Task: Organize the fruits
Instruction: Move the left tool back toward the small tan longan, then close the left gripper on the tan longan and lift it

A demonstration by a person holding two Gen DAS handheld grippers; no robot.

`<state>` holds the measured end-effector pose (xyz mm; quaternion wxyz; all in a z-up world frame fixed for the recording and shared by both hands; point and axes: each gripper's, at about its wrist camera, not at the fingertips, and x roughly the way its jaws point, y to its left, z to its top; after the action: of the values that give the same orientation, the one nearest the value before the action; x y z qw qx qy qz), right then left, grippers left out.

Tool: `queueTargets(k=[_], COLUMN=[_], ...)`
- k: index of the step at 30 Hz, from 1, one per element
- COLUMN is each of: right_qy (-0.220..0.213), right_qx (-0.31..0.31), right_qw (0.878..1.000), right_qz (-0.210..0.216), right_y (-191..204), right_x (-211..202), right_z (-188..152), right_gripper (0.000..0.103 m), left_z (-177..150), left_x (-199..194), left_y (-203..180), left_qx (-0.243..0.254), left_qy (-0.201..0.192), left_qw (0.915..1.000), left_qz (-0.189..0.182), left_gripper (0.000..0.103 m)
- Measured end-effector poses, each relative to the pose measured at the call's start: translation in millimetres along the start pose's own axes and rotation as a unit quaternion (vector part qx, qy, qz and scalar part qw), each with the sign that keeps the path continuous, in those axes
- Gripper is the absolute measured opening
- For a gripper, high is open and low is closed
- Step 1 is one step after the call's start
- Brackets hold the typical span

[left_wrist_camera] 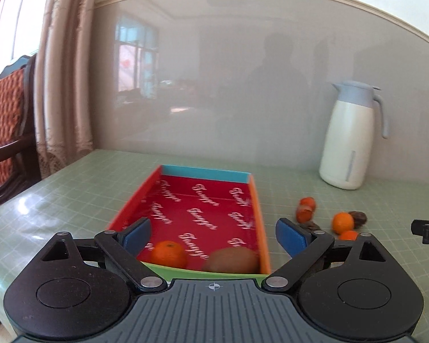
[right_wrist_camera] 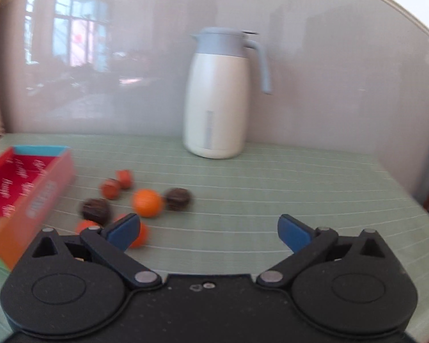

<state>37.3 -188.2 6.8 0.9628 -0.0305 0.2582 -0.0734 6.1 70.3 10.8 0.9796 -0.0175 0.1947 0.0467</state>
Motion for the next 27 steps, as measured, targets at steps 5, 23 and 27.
queueTargets(k=[5, 23, 27], right_qy=[0.003, 0.003, 0.004], right_qx=[0.022, 0.089, 0.11], right_qw=[0.996, 0.987, 0.985], right_qz=[-0.083, -0.137, -0.136], right_y=[-37.6, -108.3, -117.1], right_x=[4.6, -14.7, -16.2], right_z=[-16.2, -40.3, -41.7], right_gripper=[0.103, 0.103, 0.103], left_z=[-7.1, -47.5, -51.4], left_x=[6.2, 22.6, 28.8], left_y=[-46.0, -149.5, -152.2], left_qx=[0.039, 0.103, 0.101], left_qy=[0.011, 0.081, 0.1], left_qw=[0.9982, 0.9834, 0.9817], left_qz=[-0.043, -0.125, -0.127], left_gripper=[0.094, 0.083, 0.072])
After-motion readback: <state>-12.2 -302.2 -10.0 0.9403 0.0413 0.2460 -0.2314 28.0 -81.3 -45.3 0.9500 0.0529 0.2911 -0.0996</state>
